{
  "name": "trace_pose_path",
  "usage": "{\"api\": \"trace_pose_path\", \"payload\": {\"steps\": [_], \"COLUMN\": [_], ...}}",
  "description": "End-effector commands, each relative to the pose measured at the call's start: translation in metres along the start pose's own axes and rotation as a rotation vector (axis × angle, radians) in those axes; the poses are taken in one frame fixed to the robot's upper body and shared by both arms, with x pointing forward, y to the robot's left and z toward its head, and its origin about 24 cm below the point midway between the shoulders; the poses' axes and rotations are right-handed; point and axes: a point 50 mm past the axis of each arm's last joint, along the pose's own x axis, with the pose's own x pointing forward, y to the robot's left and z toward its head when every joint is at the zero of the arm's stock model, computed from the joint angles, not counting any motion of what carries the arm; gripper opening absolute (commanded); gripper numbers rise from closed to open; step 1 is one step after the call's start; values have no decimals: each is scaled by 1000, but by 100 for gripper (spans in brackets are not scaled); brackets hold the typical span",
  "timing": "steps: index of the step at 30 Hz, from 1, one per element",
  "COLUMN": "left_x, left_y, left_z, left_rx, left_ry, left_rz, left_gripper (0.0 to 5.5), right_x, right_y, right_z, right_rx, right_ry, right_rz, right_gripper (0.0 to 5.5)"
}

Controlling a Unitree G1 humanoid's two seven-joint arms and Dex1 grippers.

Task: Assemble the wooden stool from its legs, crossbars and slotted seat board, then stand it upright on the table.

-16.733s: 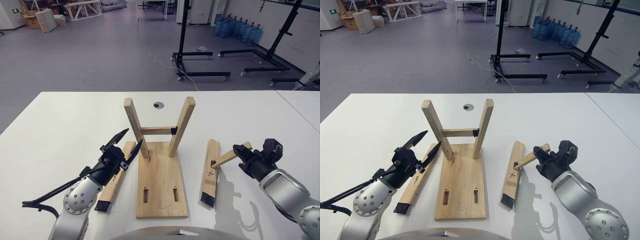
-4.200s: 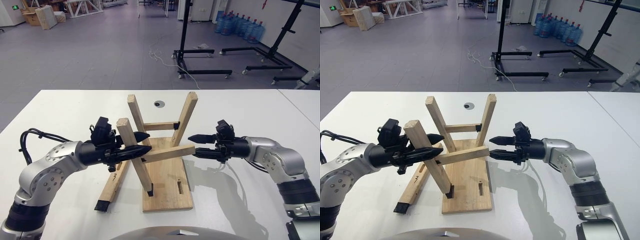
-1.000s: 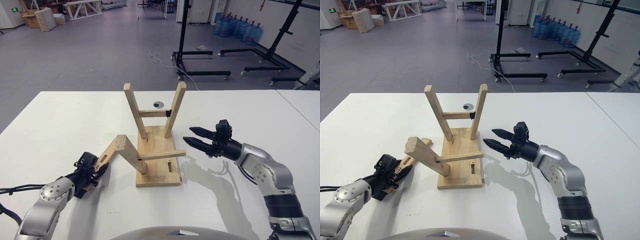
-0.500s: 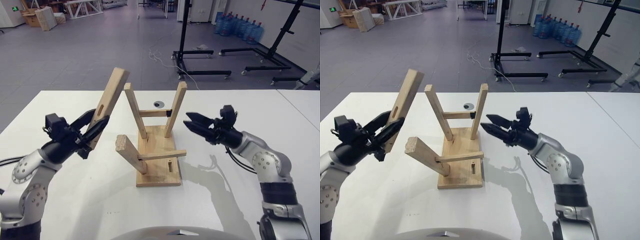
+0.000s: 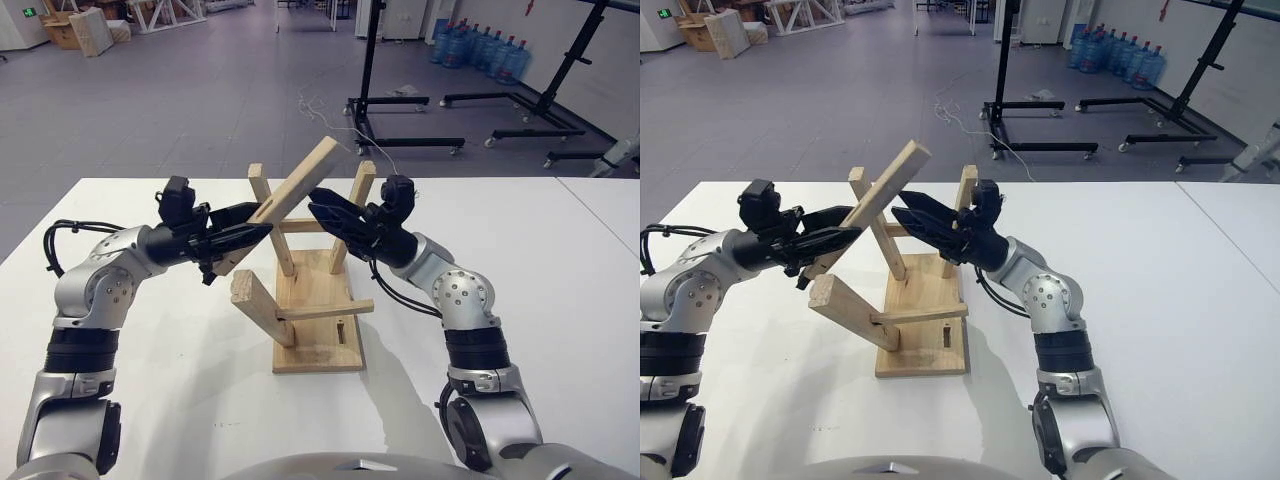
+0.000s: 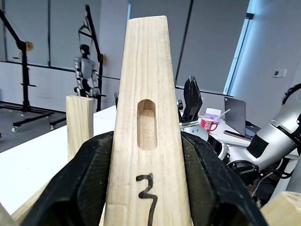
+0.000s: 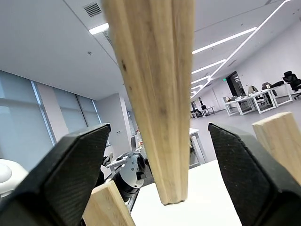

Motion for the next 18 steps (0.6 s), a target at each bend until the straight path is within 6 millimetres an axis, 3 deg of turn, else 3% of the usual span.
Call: {"api": "trace_pose_path", "payload": {"steps": [1,3,13,18], "left_x": [7,10,16,14], "left_y": [1,1,1,0], "left_z": [-1,-2,-3,1], "left_rx": [-7,-13,-26,-37], "left_ry": [30,34,4,-28], "left_rz": [-39,-44,-63,-68], "left_gripper": [206,206,206,206], "right_x": [12,17,18,18], "right_y": [3,3,-2,-4], "right_z": [7,6,-4,-2], "right_rx": [-31,-42,-79,-92], "right_ry": [-16,-18,-8,-16], "right_rz": [34,33,10,7], "right_gripper": [383,383,210,208]}}
